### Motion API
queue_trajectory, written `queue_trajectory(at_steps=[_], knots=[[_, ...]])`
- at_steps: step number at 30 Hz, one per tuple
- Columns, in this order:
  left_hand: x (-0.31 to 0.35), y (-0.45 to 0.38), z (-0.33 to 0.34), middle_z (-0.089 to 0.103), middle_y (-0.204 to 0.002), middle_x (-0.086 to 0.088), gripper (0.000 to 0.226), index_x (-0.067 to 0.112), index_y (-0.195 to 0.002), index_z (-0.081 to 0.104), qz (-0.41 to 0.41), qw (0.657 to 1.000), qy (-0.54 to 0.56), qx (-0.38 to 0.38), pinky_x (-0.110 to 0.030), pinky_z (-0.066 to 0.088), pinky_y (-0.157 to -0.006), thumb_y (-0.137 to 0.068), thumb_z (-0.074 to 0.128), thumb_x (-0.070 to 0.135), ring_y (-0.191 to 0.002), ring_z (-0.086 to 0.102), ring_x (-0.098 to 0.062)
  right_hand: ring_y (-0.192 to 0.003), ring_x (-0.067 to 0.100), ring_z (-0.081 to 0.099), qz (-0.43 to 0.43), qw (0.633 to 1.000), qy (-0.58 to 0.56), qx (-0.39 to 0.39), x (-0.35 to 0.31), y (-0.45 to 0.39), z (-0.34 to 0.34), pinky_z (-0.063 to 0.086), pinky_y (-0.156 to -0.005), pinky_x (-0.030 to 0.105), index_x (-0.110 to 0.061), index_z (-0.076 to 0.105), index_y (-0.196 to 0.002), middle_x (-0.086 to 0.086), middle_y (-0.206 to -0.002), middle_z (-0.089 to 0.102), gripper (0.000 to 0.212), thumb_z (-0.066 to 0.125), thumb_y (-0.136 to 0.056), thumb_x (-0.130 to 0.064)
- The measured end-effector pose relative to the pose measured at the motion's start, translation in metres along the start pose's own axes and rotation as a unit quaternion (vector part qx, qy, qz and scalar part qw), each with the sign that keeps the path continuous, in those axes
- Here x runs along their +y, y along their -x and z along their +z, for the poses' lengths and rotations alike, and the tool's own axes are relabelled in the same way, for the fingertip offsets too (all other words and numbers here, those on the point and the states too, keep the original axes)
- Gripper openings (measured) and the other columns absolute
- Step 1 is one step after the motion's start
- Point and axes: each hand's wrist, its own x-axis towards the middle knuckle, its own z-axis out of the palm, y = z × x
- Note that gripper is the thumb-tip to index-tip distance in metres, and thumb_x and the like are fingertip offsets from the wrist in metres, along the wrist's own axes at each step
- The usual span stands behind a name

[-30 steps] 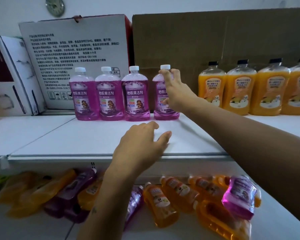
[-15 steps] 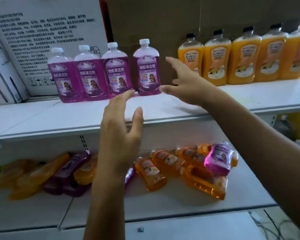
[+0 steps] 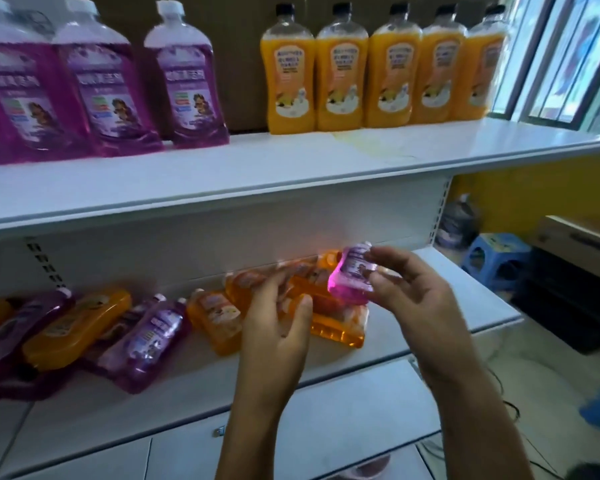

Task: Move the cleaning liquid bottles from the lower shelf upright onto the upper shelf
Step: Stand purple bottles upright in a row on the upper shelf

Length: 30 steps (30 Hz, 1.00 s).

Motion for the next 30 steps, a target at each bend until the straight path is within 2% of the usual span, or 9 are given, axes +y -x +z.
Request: queue_trajectory(at_steps=[5, 8, 12, 13, 16, 19, 23, 26, 30], knots=[[-0.021, -0.004, 0.028, 0.051, -0.135, 0.015, 0.041, 0.044, -0.134, 0.041, -0.068, 0.992, -0.049, -0.097, -0.029, 0.043, -0.104, -0.097, 0.057, 0.039, -0.127, 0.049, -0.006, -0.097, 0.002, 0.068, 0.095, 0.991, 0.099, 0.000, 0.049, -0.019, -0.021, 0.056, -0.084, 0.024, -0.044, 0.059, -0.113, -0.025, -0.114, 0.067, 0.028, 0.070, -0.088, -0.040], [-0.033, -0.018, 0.043, 0.043, -0.147, 0.010, 0.044, 0.049, -0.135, 0.033, -0.125, 0.979, -0.069, -0.147, -0.037, 0.044, -0.103, -0.096, 0.055, 0.046, -0.135, 0.044, -0.015, -0.106, 0.014, 0.064, 0.176, 0.975, 0.136, -0.017, 0.080, -0.044, -0.035, 0.055, -0.091, 0.035, -0.036, 0.048, -0.129, -0.010, -0.125, 0.057, 0.045, 0.071, -0.090, -0.034], [-0.049, -0.056, 0.066, 0.029, -0.159, 0.005, 0.065, 0.037, -0.151, 0.019, -0.149, 0.960, -0.110, -0.211, -0.039, 0.043, -0.101, -0.097, 0.056, 0.044, -0.142, 0.036, -0.024, -0.097, 0.007, 0.057, 0.188, 0.979, 0.080, -0.021, 0.110, -0.086, -0.032, 0.050, -0.066, 0.014, -0.029, 0.039, -0.137, -0.003, -0.122, 0.051, 0.061, 0.074, -0.089, -0.017], [-0.052, -0.066, 0.073, 0.023, -0.162, 0.002, 0.074, 0.032, -0.155, 0.012, -0.158, 0.950, -0.137, -0.232, -0.043, 0.041, -0.106, -0.097, 0.058, 0.042, -0.145, 0.032, -0.027, -0.098, 0.010, 0.057, 0.198, 0.978, 0.057, -0.016, 0.117, -0.095, -0.030, 0.052, -0.069, 0.016, -0.025, 0.035, -0.143, 0.002, -0.127, 0.051, 0.069, 0.075, -0.088, -0.014], [-0.056, -0.089, 0.099, 0.018, -0.164, -0.008, 0.094, 0.022, -0.158, 0.000, -0.149, 0.927, -0.207, -0.273, -0.051, 0.035, -0.114, -0.093, 0.065, 0.041, -0.147, 0.027, -0.034, -0.123, 0.032, 0.054, 0.229, 0.973, 0.019, 0.012, 0.134, -0.124, -0.022, 0.052, -0.100, 0.043, -0.017, 0.014, -0.157, 0.016, -0.150, 0.039, 0.097, 0.078, -0.084, -0.010], [-0.059, -0.101, 0.122, 0.026, -0.160, -0.014, 0.104, 0.016, -0.158, 0.000, -0.153, 0.911, -0.244, -0.295, -0.049, 0.035, -0.115, -0.087, 0.073, 0.037, -0.144, 0.032, -0.036, -0.131, 0.039, 0.048, 0.246, 0.968, 0.050, 0.002, 0.142, -0.149, -0.023, 0.049, -0.102, 0.054, -0.024, 0.008, -0.159, 0.015, -0.156, 0.029, 0.101, 0.077, -0.086, -0.018], [-0.075, -0.092, 0.139, 0.052, -0.139, -0.013, 0.078, 0.018, -0.151, 0.029, -0.163, 0.940, -0.142, -0.265, -0.043, 0.047, -0.107, -0.087, 0.074, 0.022, -0.127, 0.053, -0.031, -0.104, 0.031, 0.063, 0.272, 0.954, 0.066, -0.105, 0.144, -0.157, -0.034, 0.061, -0.068, 0.041, -0.030, 0.024, -0.151, 0.014, -0.129, 0.052, 0.075, 0.070, -0.092, -0.022], [-0.081, -0.079, 0.145, 0.064, -0.117, -0.015, 0.034, 0.014, -0.131, 0.050, -0.195, 0.970, 0.029, -0.145, -0.041, 0.053, -0.098, -0.100, 0.057, 0.025, -0.110, 0.062, -0.033, -0.103, 0.035, 0.065, 0.266, 0.957, 0.053, -0.104, 0.142, -0.162, -0.040, 0.061, -0.069, 0.043, -0.024, 0.032, -0.149, 0.018, -0.126, 0.055, 0.069, 0.068, -0.092, -0.008], [-0.078, -0.068, 0.146, 0.068, -0.116, -0.006, 0.026, 0.020, -0.126, 0.056, -0.186, 0.977, 0.062, -0.088, -0.034, 0.050, -0.102, -0.102, 0.052, 0.031, -0.106, 0.063, -0.022, -0.097, 0.027, 0.065, 0.182, 0.980, 0.059, -0.048, 0.136, -0.147, -0.037, 0.062, -0.062, 0.032, -0.018, 0.045, -0.139, 0.015, -0.120, 0.060, 0.064, 0.068, -0.085, 0.007]])
